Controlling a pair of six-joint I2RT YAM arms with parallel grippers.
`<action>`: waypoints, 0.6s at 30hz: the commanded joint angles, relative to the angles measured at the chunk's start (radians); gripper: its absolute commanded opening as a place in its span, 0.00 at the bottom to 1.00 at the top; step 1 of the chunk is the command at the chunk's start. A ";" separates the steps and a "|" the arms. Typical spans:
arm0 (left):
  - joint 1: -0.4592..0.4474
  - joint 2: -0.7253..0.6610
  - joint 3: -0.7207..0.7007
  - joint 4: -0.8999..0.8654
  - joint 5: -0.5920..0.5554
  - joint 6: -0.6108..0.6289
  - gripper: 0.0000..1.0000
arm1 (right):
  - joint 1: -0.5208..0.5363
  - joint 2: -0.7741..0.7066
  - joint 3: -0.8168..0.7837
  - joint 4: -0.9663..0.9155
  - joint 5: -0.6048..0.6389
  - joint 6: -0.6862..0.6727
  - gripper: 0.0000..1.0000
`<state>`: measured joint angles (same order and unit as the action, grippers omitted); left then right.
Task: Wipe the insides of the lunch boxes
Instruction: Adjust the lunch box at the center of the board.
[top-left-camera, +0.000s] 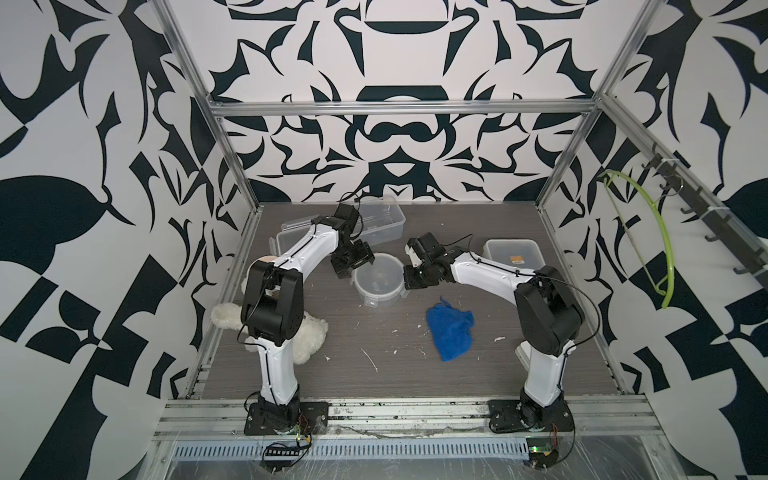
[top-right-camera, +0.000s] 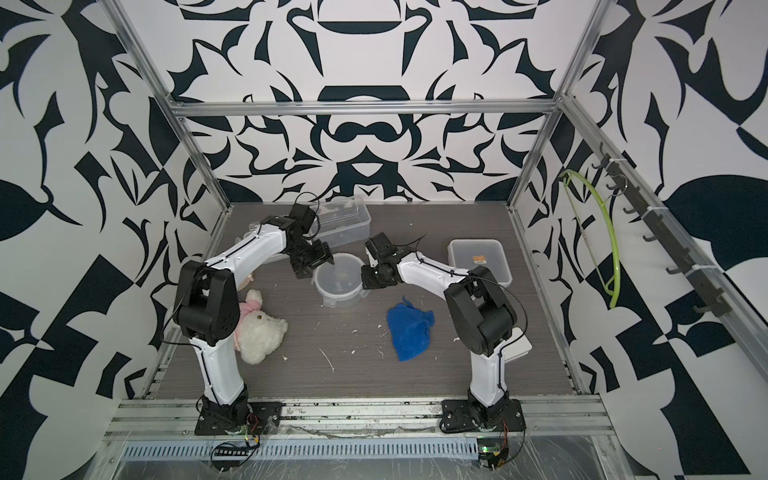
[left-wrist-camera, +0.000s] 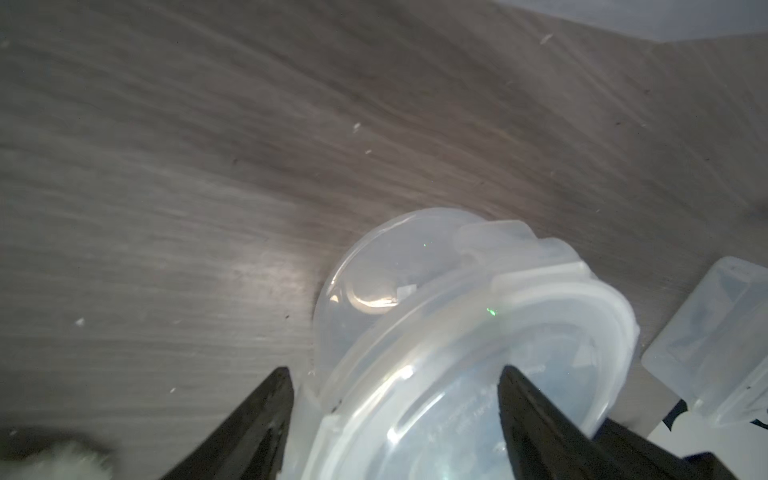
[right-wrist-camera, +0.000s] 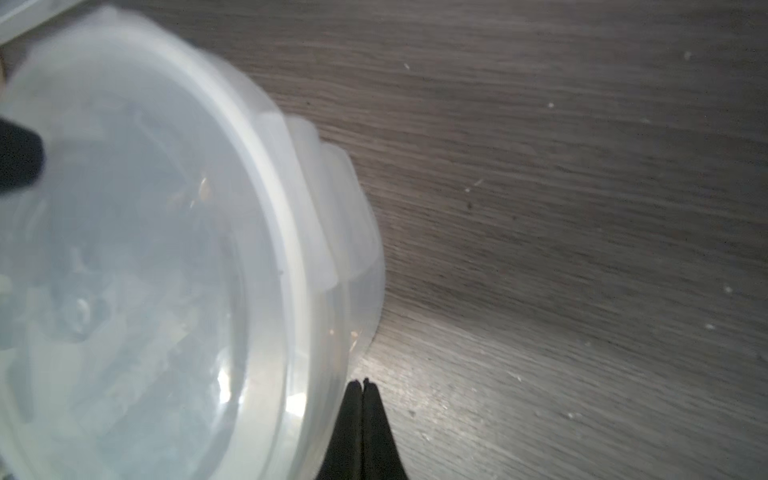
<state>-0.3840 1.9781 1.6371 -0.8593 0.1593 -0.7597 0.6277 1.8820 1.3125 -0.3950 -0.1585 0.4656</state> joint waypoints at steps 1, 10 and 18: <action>-0.051 0.112 0.135 0.030 0.069 -0.011 0.80 | 0.014 -0.084 -0.036 0.021 -0.018 0.017 0.00; -0.047 0.422 0.661 -0.002 0.124 0.003 0.80 | 0.035 -0.105 -0.099 0.104 -0.074 0.080 0.00; -0.011 0.307 0.629 -0.033 0.105 0.045 0.79 | -0.114 -0.292 -0.247 0.070 -0.030 0.029 0.00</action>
<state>-0.4198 2.3909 2.3280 -0.8516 0.2665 -0.7467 0.5987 1.6936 1.1061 -0.3222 -0.2039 0.5156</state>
